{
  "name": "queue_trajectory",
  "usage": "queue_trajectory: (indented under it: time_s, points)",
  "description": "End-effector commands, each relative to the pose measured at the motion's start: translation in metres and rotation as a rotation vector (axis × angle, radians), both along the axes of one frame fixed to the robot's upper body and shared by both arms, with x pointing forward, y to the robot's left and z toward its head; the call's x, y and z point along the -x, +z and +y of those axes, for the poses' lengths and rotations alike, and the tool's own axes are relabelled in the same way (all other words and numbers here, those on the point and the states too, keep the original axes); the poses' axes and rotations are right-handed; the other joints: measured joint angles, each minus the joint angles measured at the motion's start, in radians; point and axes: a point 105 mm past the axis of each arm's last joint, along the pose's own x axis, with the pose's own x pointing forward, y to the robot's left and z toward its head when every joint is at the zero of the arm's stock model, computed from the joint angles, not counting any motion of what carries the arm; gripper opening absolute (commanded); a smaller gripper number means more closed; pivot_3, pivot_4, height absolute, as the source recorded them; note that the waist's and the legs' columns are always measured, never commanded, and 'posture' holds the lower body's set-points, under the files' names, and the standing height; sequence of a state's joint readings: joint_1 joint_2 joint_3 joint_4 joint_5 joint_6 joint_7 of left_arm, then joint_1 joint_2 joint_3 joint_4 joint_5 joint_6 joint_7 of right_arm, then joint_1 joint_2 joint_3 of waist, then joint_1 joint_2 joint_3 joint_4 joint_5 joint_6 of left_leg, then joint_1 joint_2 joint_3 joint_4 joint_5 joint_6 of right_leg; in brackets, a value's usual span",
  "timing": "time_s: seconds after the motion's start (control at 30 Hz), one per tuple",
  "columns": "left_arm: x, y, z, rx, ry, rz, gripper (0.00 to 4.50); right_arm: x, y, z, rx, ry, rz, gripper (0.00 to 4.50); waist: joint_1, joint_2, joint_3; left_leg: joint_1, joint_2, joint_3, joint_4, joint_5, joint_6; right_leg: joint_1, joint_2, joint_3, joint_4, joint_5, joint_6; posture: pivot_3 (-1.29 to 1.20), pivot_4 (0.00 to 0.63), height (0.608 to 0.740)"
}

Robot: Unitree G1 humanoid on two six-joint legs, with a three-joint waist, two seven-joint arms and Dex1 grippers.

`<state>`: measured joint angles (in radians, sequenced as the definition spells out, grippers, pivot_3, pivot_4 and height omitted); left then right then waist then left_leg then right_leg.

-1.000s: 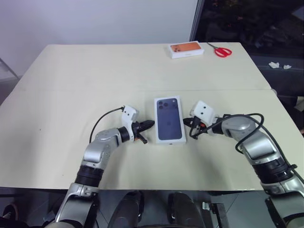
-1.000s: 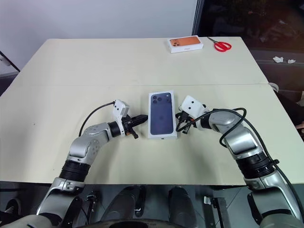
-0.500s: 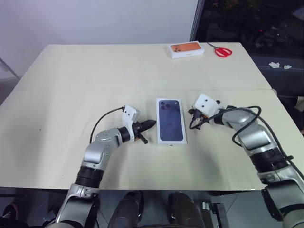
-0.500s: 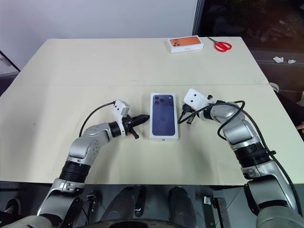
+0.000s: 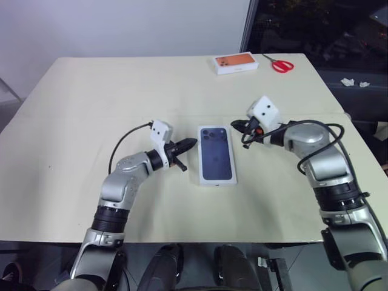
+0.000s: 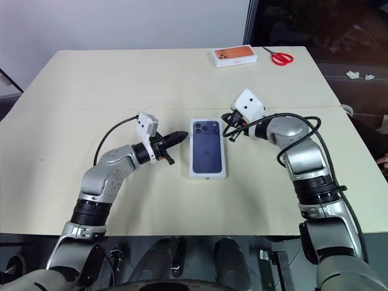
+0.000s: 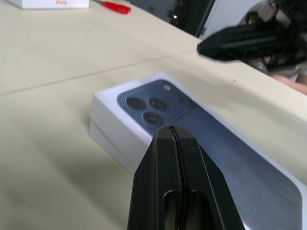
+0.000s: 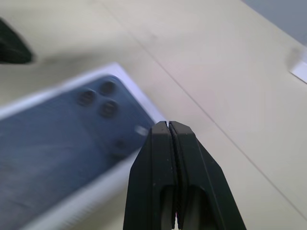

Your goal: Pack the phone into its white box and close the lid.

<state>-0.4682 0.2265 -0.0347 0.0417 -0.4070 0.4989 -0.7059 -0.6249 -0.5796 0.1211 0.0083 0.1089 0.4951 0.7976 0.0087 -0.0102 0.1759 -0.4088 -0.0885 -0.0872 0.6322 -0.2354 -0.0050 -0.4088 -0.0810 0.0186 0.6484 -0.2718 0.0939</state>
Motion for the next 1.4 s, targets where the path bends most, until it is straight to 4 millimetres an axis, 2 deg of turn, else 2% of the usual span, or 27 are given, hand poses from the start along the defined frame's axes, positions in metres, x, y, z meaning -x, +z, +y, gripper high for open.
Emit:
queue_trajectory:
  time_s: [0.03,0.1,0.2,0.3,0.37,0.43,0.57,0.7,0.77,0.93,1.13,1.3,1.4]
  points:
    - [0.000,0.019,-0.010,0.035,-0.026,-0.055,0.00,0.002,-0.006,0.009,0.027,0.012,-0.023,0.07,0.001,0.000,0.000,0.000,0.000,0.000,0.000,0.000,0.000,0.000,0.000,0.000,0.000,0.000,0.000,0.00,0.150,0.740]
    - [-0.004,0.013,-0.022,0.019,-0.036,-0.054,0.00,-0.005,-0.019,0.005,0.087,-0.026,-0.017,0.07,0.004,0.000,0.000,0.000,0.000,0.000,0.000,0.000,0.000,0.000,0.000,0.000,0.000,0.000,0.000,0.00,0.150,0.740]
    - [-0.009,-0.010,-0.032,-0.065,-0.038,-0.016,0.00,-0.007,-0.033,0.009,0.126,-0.029,-0.002,0.07,0.002,0.000,0.000,0.000,-0.001,0.001,0.001,0.001,-0.001,0.000,0.000,0.000,0.001,0.000,0.000,0.00,0.150,0.740]
    - [-0.004,-0.027,-0.040,-0.176,-0.076,-0.063,0.00,-0.006,-0.047,0.011,0.199,-0.020,-0.002,0.07,-0.004,0.000,-0.001,0.001,0.000,0.002,0.000,0.001,-0.001,0.000,0.001,0.001,0.001,0.000,0.000,0.00,0.150,0.740]
    - [0.004,-0.040,-0.042,-0.218,-0.127,-0.026,0.00,-0.001,-0.053,0.013,0.208,0.000,0.017,0.07,-0.004,0.000,-0.003,0.003,0.000,0.001,0.000,0.001,-0.001,0.002,0.001,0.000,0.001,0.000,0.000,0.00,0.150,0.740]
    - [0.005,-0.048,-0.036,-0.222,-0.111,0.012,0.00,0.001,-0.053,0.012,0.207,0.009,0.020,0.07,-0.003,-0.001,-0.004,0.005,0.000,0.001,0.000,0.000,0.000,0.004,0.001,0.000,0.001,0.000,0.000,0.00,0.150,0.740]
    - [0.001,-0.041,-0.029,-0.178,-0.069,-0.002,0.00,-0.002,-0.050,0.009,0.207,-0.010,0.002,0.07,-0.003,-0.001,-0.005,0.006,0.000,0.001,0.000,0.000,0.000,0.005,0.001,0.000,0.001,0.000,0.000,0.00,0.150,0.740]
    - [-0.016,-0.017,-0.021,-0.122,0.030,-0.076,0.00,-0.007,-0.042,0.013,0.191,-0.008,-0.027,0.07,-0.005,-0.002,-0.005,0.005,0.000,0.001,0.000,0.000,0.000,0.005,0.001,0.000,0.001,0.000,0.000,0.00,0.150,0.740]
    - [-0.021,-0.013,-0.016,-0.130,0.067,-0.097,0.00,-0.007,-0.043,0.010,0.211,-0.011,-0.029,0.07,-0.006,-0.002,-0.005,0.005,0.000,0.001,0.000,0.000,0.000,0.005,0.001,0.000,0.001,0.000,0.000,0.00,0.150,0.740]
    - [-0.017,-0.005,-0.004,-0.095,0.092,-0.094,0.00,-0.010,-0.039,-0.003,0.221,-0.063,-0.045,0.07,-0.005,-0.002,-0.005,0.005,0.000,0.001,0.000,0.000,0.000,0.004,0.001,0.000,0.001,0.000,0.000,0.00,0.150,0.740]
    - [-0.007,-0.010,0.013,-0.117,0.111,-0.062,0.00,-0.003,-0.034,-0.017,0.212,-0.079,-0.025,0.07,0.002,-0.002,-0.005,0.004,0.000,0.001,0.000,0.000,0.000,0.004,0.000,0.001,0.001,0.000,0.000,0.00,0.150,0.740]
    - [0.007,-0.025,0.018,-0.140,0.102,-0.012,0.00,0.012,-0.025,-0.016,0.195,-0.035,-0.012,0.07,0.001,-0.002,-0.004,0.002,0.000,0.001,0.000,0.000,0.000,0.002,0.000,0.001,0.000,0.000,0.000,0.00,0.150,0.740]
    - [0.015,-0.034,0.015,-0.154,0.086,0.017,0.00,0.023,-0.030,-0.021,0.213,-0.007,0.041,0.07,-0.001,-0.001,-0.004,0.001,0.000,0.001,0.000,0.000,0.000,0.000,0.000,0.001,0.001,0.000,0.000,0.00,0.150,0.740]
